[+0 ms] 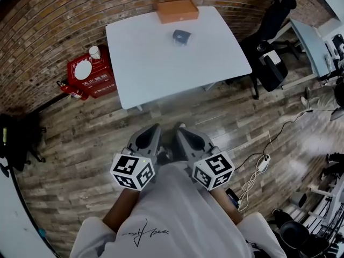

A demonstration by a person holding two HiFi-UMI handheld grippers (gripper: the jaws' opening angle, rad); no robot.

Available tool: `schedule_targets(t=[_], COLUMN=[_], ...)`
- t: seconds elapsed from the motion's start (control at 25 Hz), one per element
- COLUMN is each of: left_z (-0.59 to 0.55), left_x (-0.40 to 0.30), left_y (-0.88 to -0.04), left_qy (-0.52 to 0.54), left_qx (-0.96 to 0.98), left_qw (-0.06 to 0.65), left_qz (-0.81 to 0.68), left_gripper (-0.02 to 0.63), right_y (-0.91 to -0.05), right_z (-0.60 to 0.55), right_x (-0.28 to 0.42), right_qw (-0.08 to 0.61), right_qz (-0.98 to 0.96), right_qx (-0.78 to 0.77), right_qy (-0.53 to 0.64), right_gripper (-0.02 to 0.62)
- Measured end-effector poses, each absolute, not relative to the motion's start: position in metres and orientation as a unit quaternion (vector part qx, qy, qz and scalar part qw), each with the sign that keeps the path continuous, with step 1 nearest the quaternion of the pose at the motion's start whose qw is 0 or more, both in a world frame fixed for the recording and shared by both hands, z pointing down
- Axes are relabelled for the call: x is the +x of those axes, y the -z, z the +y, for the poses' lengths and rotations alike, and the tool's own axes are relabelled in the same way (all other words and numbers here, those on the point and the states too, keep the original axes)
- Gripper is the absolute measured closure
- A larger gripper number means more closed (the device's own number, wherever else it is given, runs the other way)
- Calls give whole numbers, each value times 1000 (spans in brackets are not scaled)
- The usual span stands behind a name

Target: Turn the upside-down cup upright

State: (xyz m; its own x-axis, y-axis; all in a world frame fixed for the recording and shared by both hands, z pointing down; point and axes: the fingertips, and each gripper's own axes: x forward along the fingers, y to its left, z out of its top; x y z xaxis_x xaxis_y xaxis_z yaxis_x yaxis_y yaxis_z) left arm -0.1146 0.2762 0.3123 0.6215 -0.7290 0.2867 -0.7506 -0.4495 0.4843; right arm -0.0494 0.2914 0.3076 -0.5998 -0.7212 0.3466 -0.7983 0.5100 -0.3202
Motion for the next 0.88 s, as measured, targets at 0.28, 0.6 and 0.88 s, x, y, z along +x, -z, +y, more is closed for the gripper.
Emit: schedule_targets(t=[0.28,0.6,0.88], left_z=[272,263,250], left_x=[-116,-111,-107], left_y=[-315,-323,-324], left_qy=[-22,-33,-37], left_qx=[851,848,845], left_qw=[295,304,306], left_qz=[-434,-433,-437], left_gripper=[595,595,595], right_y=[-307,-317,-321], right_z=[285,276,264], right_x=[-53,-40,-35], right_qw=[78,83,85], right_qz=[-868,-857,-858], right_qx=[437,449,438], right_qy=[-224,-238,-253], right_gripper=[575,575,575])
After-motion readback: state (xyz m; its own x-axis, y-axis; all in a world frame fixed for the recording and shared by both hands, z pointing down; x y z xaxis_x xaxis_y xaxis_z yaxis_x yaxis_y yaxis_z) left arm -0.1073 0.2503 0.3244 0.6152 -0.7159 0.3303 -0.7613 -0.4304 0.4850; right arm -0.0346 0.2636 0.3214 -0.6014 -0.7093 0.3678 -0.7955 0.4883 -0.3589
